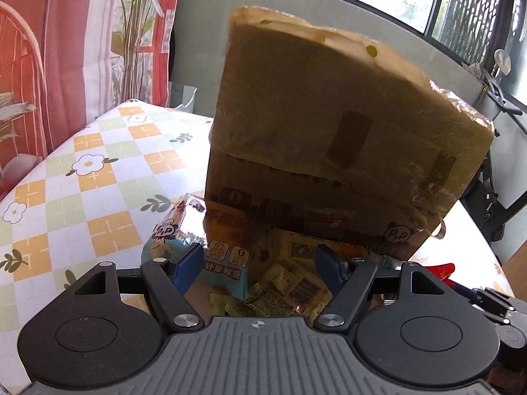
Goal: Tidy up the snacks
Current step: 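Grasp the gold foil packet with the left gripper while the right gripper holds the red packet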
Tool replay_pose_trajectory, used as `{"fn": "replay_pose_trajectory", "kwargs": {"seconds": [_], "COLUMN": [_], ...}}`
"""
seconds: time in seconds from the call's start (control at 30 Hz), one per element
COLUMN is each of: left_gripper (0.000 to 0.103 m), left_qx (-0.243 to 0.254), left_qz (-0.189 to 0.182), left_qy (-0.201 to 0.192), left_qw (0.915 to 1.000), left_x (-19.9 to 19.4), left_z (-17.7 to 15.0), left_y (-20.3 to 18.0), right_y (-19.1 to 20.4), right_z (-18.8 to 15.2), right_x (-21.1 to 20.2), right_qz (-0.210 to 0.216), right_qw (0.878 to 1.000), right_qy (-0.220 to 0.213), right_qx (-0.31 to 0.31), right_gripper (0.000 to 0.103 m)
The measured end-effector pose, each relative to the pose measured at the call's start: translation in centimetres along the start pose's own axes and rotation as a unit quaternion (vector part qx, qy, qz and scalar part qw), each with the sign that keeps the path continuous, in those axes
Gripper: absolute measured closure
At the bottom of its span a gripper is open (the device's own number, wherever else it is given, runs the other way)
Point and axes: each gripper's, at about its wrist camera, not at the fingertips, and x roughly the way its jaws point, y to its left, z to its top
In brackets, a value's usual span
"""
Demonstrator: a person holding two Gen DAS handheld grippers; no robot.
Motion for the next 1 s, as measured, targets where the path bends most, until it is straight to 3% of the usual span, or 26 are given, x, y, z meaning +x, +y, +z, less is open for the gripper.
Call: {"fn": "replay_pose_trajectory", "kwargs": {"seconds": [0.27,0.5,0.8,1.0], "left_gripper": [0.026,0.026,0.03,0.029], "left_qx": [0.003,-0.018,0.054,0.042], "left_qz": [0.022,0.027,-0.035,-0.057], "left_qy": [-0.004,0.015,0.063,0.08], "left_qw": [0.9997,0.9994,0.9959,0.9942], "left_x": [0.7,1.5,2.9,4.9], "left_z": [0.2,0.3,-1.2,-1.0], "left_y": [0.9,1.9,-1.4,-0.4], "right_y": [-0.6,-0.9,-1.0,-1.1], "right_z": [0.2,0.1,0.0,0.0], "right_x": [-0.3,-0.2,0.0,0.1], "right_qz": [0.015,0.013,0.01,0.011], "right_qw": [1.0,0.999,0.999,0.999], "right_qy": [-0.009,-0.014,-0.013,-0.015], "right_qx": [0.018,0.03,0.036,0.039], "right_gripper": [0.081,0.081,0.081,0.081]}}
